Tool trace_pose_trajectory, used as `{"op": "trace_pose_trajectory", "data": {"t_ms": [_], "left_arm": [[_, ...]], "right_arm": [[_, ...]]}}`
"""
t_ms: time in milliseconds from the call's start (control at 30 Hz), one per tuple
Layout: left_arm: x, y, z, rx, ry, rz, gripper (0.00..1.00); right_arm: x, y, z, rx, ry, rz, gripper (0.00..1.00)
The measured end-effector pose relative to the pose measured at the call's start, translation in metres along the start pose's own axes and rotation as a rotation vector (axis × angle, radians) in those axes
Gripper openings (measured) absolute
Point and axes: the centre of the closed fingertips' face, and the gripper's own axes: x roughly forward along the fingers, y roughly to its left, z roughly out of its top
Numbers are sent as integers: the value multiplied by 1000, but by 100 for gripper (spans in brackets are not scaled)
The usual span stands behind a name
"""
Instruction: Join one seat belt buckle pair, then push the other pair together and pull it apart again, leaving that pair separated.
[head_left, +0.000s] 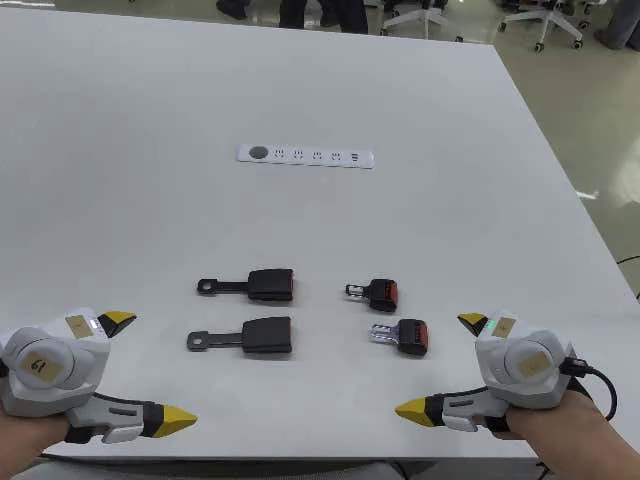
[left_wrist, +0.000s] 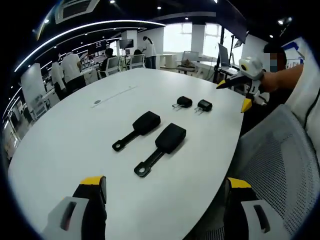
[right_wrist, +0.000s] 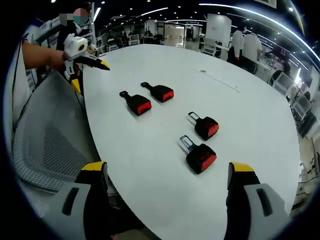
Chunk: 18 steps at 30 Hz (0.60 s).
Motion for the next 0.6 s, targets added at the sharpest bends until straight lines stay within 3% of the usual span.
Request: {"op": "trace_pose_trajectory", "data": {"t_ms": [233,433,600], "left_arm": [[3,-2,-4,12,20,-20,100],[3,-6,0,16,16,-30,100],[2,-3,-4,14,19,-28,100]], "right_arm": [[-1,-2,0,-5,6,2,100],[0,0,2,-4,2,17,100],[1,1,3,-14,6,22,100]]}}
